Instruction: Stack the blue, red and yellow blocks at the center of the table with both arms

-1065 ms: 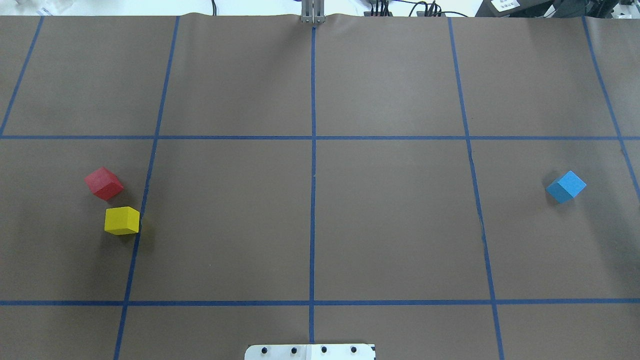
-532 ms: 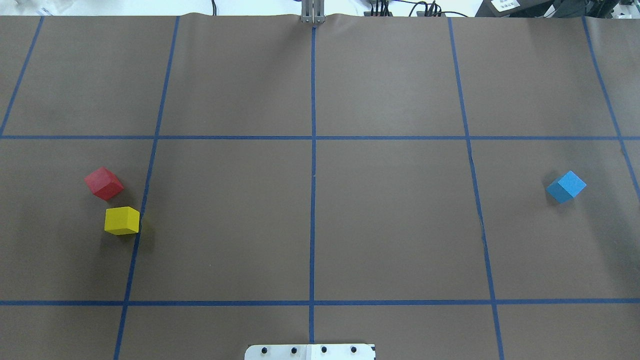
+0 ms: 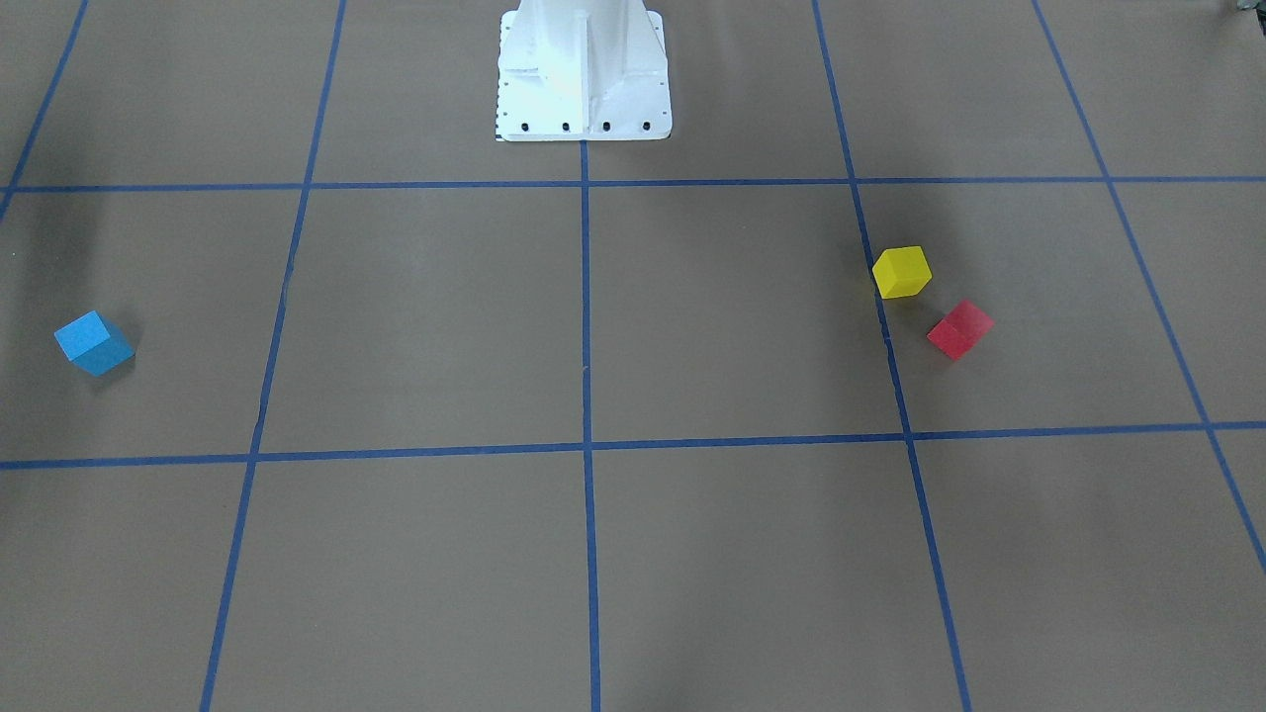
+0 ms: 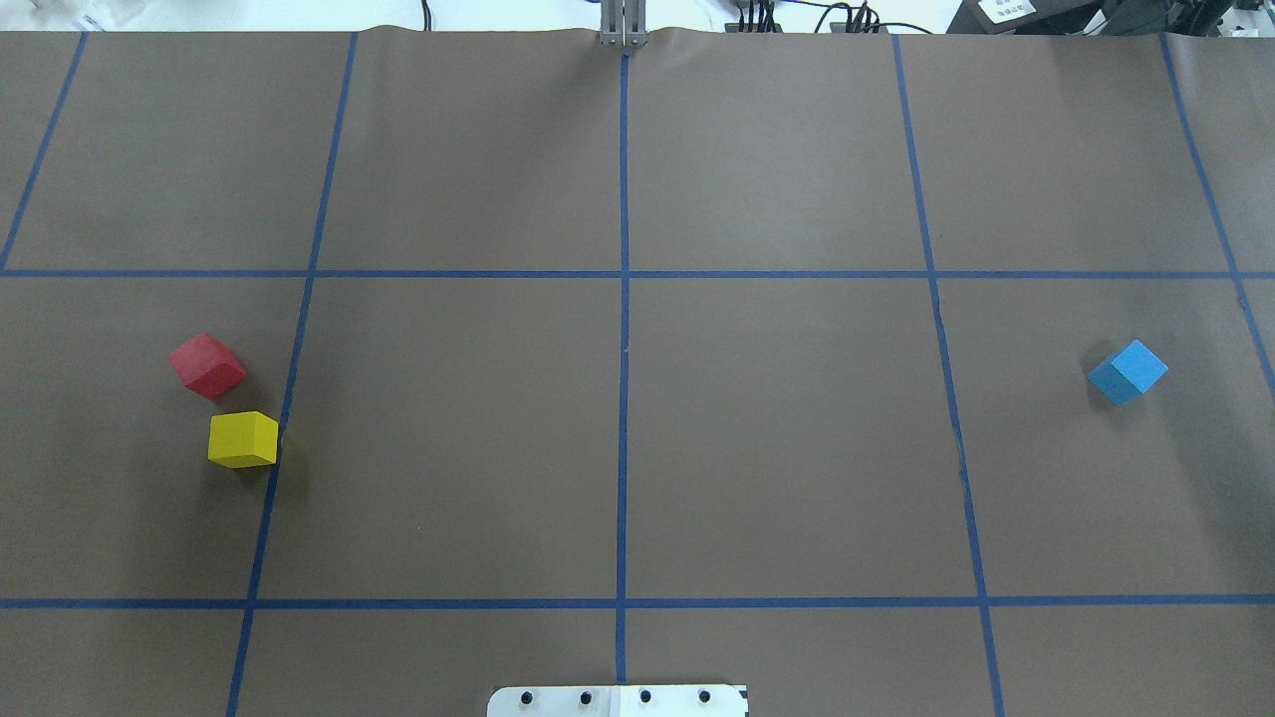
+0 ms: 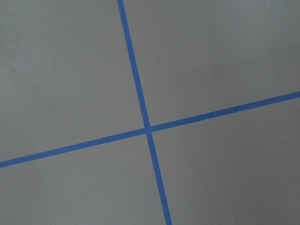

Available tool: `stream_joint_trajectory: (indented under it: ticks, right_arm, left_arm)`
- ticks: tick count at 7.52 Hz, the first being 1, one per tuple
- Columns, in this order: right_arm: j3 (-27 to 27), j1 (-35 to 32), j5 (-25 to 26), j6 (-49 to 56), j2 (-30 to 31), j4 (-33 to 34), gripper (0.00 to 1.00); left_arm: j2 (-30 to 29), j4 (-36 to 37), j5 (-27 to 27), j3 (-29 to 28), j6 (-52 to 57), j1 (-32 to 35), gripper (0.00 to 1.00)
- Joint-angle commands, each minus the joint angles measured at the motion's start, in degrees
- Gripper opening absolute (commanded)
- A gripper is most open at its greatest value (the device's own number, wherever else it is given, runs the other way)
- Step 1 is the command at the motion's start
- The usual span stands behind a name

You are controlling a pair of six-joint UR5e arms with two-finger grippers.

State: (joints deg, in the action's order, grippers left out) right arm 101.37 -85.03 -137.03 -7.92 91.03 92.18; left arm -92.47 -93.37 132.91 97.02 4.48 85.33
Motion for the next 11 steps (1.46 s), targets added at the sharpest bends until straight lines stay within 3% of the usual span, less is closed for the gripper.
stream_joint_trajectory:
  ticks: [1,3,4,5,6,11]
  right_arm:
    - [-0.11,4.42,0.54,-0.51,-8.01,0.46,1.00]
    - [-0.21,8.11,0.54,-1.13,-7.79,-0.15,1.00]
    - [-0.12,13.70,1.32,-1.04,-7.45,-4.77,1.00]
    - [-0.56,16.28,4.90,-0.61,-5.01,-13.43,1.00]
    - [-1.95,17.69,5.37,-0.17,-2.28,-19.17,1.00]
    - [-3.72,23.24,5.20,0.19,-1.29,-19.93,1.00]
  left_arm:
    - [-0.25,-0.23,0.15,0.72,0.09,-0.52,1.00]
    - [-0.79,-0.32,0.42,1.07,0.01,-0.52,1.00]
    - [-0.70,-0.41,0.59,1.07,0.09,-0.52,1.00]
    - [-0.70,-0.50,0.59,1.07,0.09,-0.52,1.00]
    - [-0.79,-0.50,0.51,0.81,0.35,-0.52,1.00]
    - [-0.79,-0.50,0.51,0.46,0.27,-0.52,1.00]
